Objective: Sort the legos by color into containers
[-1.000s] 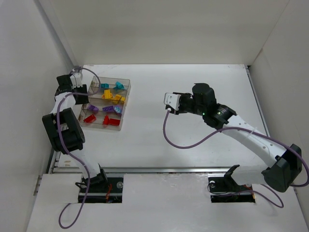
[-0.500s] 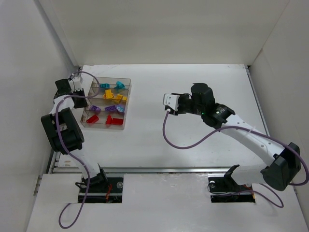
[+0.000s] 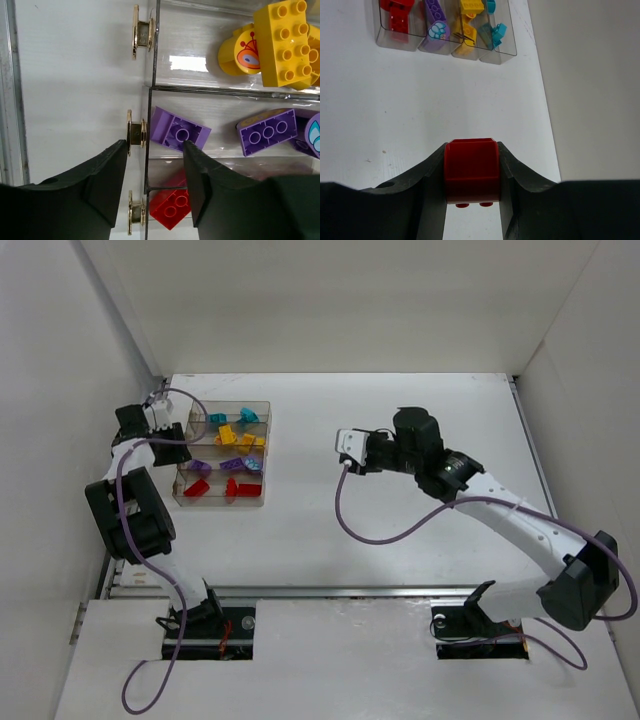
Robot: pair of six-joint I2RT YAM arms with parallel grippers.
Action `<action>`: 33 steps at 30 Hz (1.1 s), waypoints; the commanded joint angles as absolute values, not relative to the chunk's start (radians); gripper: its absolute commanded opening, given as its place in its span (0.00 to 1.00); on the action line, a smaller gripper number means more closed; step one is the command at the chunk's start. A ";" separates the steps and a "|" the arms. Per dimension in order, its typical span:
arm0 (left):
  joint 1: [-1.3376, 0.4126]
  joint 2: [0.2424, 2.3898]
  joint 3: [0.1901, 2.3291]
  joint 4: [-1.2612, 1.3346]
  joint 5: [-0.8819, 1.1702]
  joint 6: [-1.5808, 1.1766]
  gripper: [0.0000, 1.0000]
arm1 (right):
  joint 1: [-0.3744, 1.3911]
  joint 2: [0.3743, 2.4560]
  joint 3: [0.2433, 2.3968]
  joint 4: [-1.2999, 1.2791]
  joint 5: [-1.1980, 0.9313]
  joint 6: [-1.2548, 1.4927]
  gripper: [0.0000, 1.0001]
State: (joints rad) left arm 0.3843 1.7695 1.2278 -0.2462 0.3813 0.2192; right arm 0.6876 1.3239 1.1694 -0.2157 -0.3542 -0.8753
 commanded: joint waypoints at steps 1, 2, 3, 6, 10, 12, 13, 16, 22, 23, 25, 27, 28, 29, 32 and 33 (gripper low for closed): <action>0.383 1.709 1.282 -0.261 0.377 0.207 0.46 | 0.683 1.339 1.250 -0.167 -0.388 -0.801 0.00; 0.383 1.709 1.310 -0.261 0.377 0.216 0.50 | 0.683 1.339 1.262 -0.157 -0.388 -0.786 0.00; 0.383 1.695 1.325 -0.261 0.377 0.216 0.53 | 0.683 1.350 1.275 -0.156 -0.397 -0.770 0.00; 0.362 1.668 1.408 -0.270 0.397 0.242 0.56 | 0.683 1.362 1.347 -0.147 -0.397 -0.691 0.00; 0.292 1.631 1.515 -0.270 0.431 0.352 0.56 | 0.683 1.410 1.480 -0.137 -0.350 -0.542 0.00; 0.243 1.612 1.542 -0.261 0.431 0.516 0.57 | 0.683 1.436 1.545 -0.095 -0.330 -0.453 0.00; 0.212 1.588 1.554 -0.261 0.431 0.587 0.58 | 0.674 1.445 1.561 -0.077 -0.321 -0.418 0.00; 0.077 1.528 1.510 -0.215 0.431 0.851 0.62 | 0.661 1.482 1.617 0.000 -0.321 -0.264 0.00; -0.107 1.295 1.327 0.119 0.595 0.977 0.75 | 0.652 1.511 1.672 0.087 -0.334 -0.082 0.00; -0.130 1.267 1.274 0.161 0.648 0.977 0.76 | 0.652 1.511 1.672 0.116 -0.334 -0.059 0.00; -0.207 1.181 1.206 0.324 0.649 0.954 0.80 | 0.652 1.502 1.660 0.126 -0.356 -0.017 0.00; -0.264 1.140 1.129 0.379 0.649 0.966 0.80 | 0.652 1.490 1.646 0.161 -0.367 0.008 0.00; -0.314 1.114 1.118 0.379 0.649 0.980 0.80 | 0.652 1.489 1.635 0.173 -0.367 0.020 0.00; -0.336 1.114 1.118 0.379 0.649 0.980 0.80 | 0.663 1.477 1.612 0.185 -0.367 0.020 0.00; -0.403 1.103 1.118 0.365 0.640 0.995 0.80 | 0.663 1.466 1.592 0.207 -0.377 0.020 0.00; -0.420 1.103 1.118 0.365 0.628 0.996 0.80 | 0.672 1.466 1.592 0.207 -0.377 0.020 0.00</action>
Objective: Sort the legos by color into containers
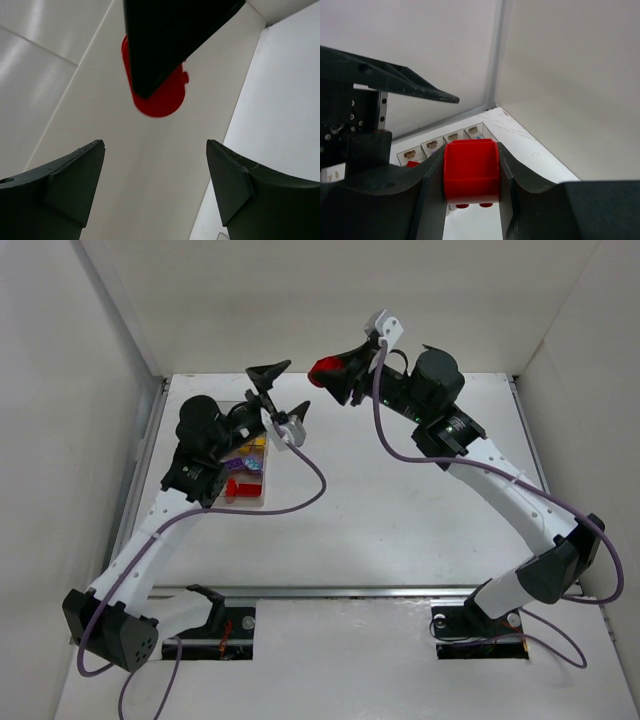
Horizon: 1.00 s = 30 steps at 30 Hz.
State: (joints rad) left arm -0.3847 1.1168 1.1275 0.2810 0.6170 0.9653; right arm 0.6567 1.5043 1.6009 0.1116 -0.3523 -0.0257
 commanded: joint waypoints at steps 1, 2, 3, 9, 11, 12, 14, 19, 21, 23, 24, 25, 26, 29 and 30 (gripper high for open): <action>-0.437 1.092 1.109 0.365 0.603 0.996 0.80 | 0.672 1.466 1.592 0.207 -0.388 0.020 0.00; -0.469 1.092 1.109 0.382 0.588 1.005 0.80 | 0.672 1.466 1.592 0.207 -0.388 0.020 0.00; -0.485 1.092 1.109 0.396 0.572 1.005 0.80 | 0.672 1.466 1.592 0.207 -0.388 0.029 0.00; -0.548 1.092 1.118 0.417 0.508 1.014 0.80 | 0.681 1.466 1.583 0.216 -0.397 0.029 0.00; -0.548 1.103 1.118 0.428 0.485 1.014 0.80 | 0.690 1.466 1.572 0.216 -0.397 0.029 0.00; -0.548 1.103 1.127 0.428 0.485 1.014 0.76 | 0.690 1.466 1.572 0.216 -0.406 0.029 0.00; -0.557 1.103 1.127 0.428 0.474 1.003 0.71 | 0.690 1.457 1.562 0.216 -0.407 0.029 0.00; -0.557 1.121 1.137 0.428 0.454 0.994 0.56 | 0.699 1.447 1.543 0.216 -0.407 0.040 0.00; -0.557 1.121 1.137 0.428 0.454 0.994 0.51 | 0.699 1.447 1.532 0.216 -0.417 0.049 0.00; -0.557 1.121 1.137 0.428 0.454 0.994 0.46 | 0.699 1.447 1.532 0.216 -0.417 0.049 0.00; -0.557 1.121 1.137 0.428 0.454 0.994 0.38 | 0.699 1.447 1.532 0.216 -0.417 0.049 0.00; -0.557 1.121 1.137 0.428 0.454 0.994 0.34 | 0.699 1.447 1.532 0.216 -0.417 0.049 0.00; -0.557 1.130 1.137 0.428 0.454 0.994 0.29 | 0.699 1.447 1.532 0.216 -0.417 0.049 0.00; -0.557 1.131 1.147 0.405 0.445 0.985 0.16 | 0.699 1.447 1.523 0.216 -0.426 0.049 0.18; -0.557 1.131 1.147 0.396 0.445 0.985 0.13 | 0.699 1.447 1.523 0.216 -0.426 0.058 0.24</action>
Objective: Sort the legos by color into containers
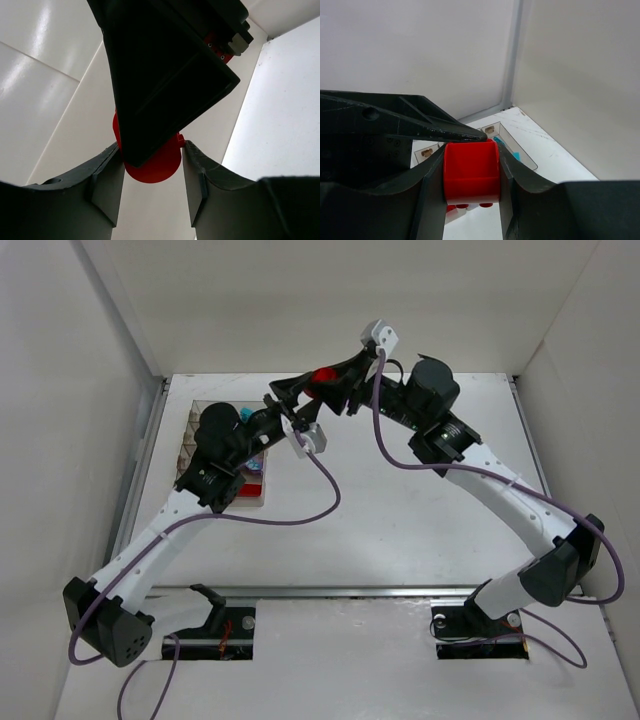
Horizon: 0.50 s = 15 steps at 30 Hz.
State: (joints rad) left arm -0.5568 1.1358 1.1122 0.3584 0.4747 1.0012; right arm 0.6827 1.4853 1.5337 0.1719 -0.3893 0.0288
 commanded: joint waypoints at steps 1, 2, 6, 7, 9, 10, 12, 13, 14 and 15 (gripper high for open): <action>-0.557 1.131 1.147 0.376 0.445 0.973 0.11 | 0.699 1.447 1.523 0.216 -0.436 0.058 0.29; -0.557 1.131 1.147 0.367 0.445 0.973 0.08 | 0.699 1.447 1.523 0.216 -0.436 0.058 0.43; -0.548 1.112 1.147 0.321 0.454 0.925 0.00 | 0.699 1.437 1.514 0.216 -0.408 0.058 0.99; -0.537 1.102 1.147 0.305 0.454 0.886 0.00 | 0.699 1.437 1.503 0.216 -0.397 0.058 0.99; -0.512 1.091 1.157 0.256 0.492 0.818 0.00 | 0.699 1.427 1.494 0.216 -0.374 0.058 1.00; -0.502 1.079 1.157 0.230 0.492 0.790 0.00 | 0.699 1.427 1.494 0.216 -0.348 0.058 1.00; -0.502 1.065 1.148 0.145 0.492 0.720 0.00 | 0.699 1.417 1.483 0.216 -0.307 0.058 1.00; -0.491 1.051 1.138 0.117 0.492 0.694 0.00 | 0.699 1.404 1.474 0.216 -0.249 0.058 1.00; -0.474 1.051 1.129 0.092 0.492 0.663 0.00 | 0.699 1.404 1.474 0.216 -0.214 0.058 1.00; -0.463 1.039 1.115 0.053 0.480 0.620 0.00 | 0.699 1.393 1.462 0.216 -0.177 0.067 1.00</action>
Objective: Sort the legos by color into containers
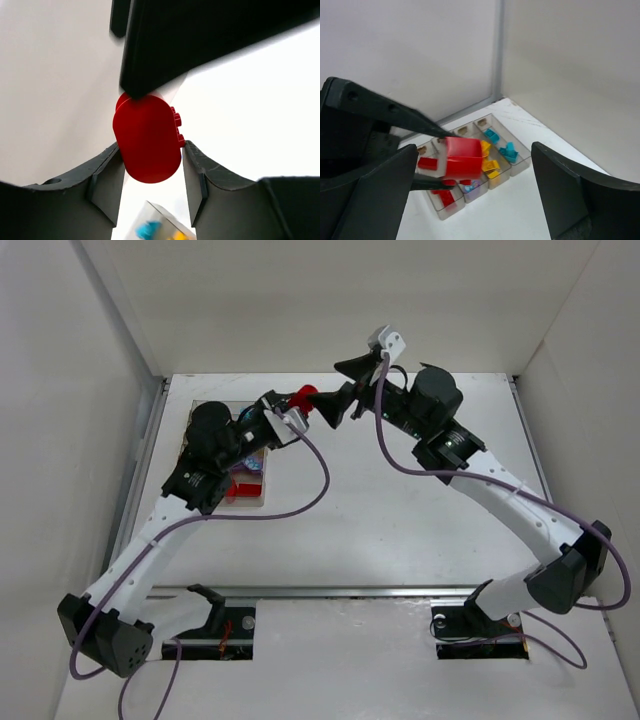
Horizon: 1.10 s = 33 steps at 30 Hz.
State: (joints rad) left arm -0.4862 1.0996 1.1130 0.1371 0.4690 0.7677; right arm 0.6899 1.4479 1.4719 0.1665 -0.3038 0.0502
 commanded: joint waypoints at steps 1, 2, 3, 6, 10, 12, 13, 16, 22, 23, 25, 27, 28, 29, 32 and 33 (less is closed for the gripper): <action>-0.448 1.039 1.091 0.028 0.471 0.523 0.00 | 0.699 1.382 1.447 0.216 -0.140 0.067 1.00; -0.430 1.028 1.079 0.002 0.471 0.476 0.00 | 0.699 1.382 1.437 0.216 -0.059 0.067 1.00; -0.385 1.028 1.063 -0.026 0.471 0.431 0.00 | 0.699 1.368 1.418 0.216 -0.019 0.067 1.00; -0.280 1.005 0.988 -0.126 0.492 0.310 0.00 | 0.699 1.339 1.376 0.216 0.093 0.067 1.00; -0.151 0.996 0.875 -0.216 0.511 0.342 0.00 | 0.699 1.318 1.353 0.216 0.106 0.031 1.00; -0.114 0.996 0.810 -0.225 0.491 0.403 0.00 | 0.699 1.318 1.342 0.216 0.106 0.020 1.00; -0.082 0.996 0.770 -0.206 0.448 0.451 0.00 | 0.699 1.318 1.332 0.216 0.106 0.011 1.00; -0.011 0.996 0.721 -0.151 0.400 0.497 0.00 | 0.699 1.309 1.331 0.216 0.097 0.011 1.00; 0.083 1.020 0.635 -0.075 0.399 0.622 0.00 | 0.699 1.289 1.313 0.216 0.087 0.002 1.00; 0.083 1.040 0.623 -0.063 0.387 0.623 0.00 | 0.699 1.289 1.304 0.216 0.087 0.002 1.00; 0.112 1.061 0.604 -0.051 0.387 0.647 0.00 | 0.699 1.278 1.304 0.216 0.087 0.002 1.00; 0.121 1.083 0.604 -0.040 0.387 0.657 0.00 | 0.699 1.278 1.293 0.216 0.098 -0.008 1.00; 0.121 1.083 0.594 -0.019 0.387 0.657 0.00 | 0.699 1.278 1.293 0.216 0.098 -0.008 1.00; 0.121 1.083 0.585 -0.009 0.387 0.657 0.00 | 0.699 1.269 1.293 0.216 0.098 -0.008 1.00; 0.130 1.083 0.574 0.029 0.377 0.666 0.09 | 0.699 1.269 1.293 0.216 0.098 -0.017 1.00; 0.130 1.083 0.574 0.040 0.368 0.666 0.16 | 0.699 1.269 1.293 0.216 0.098 -0.017 1.00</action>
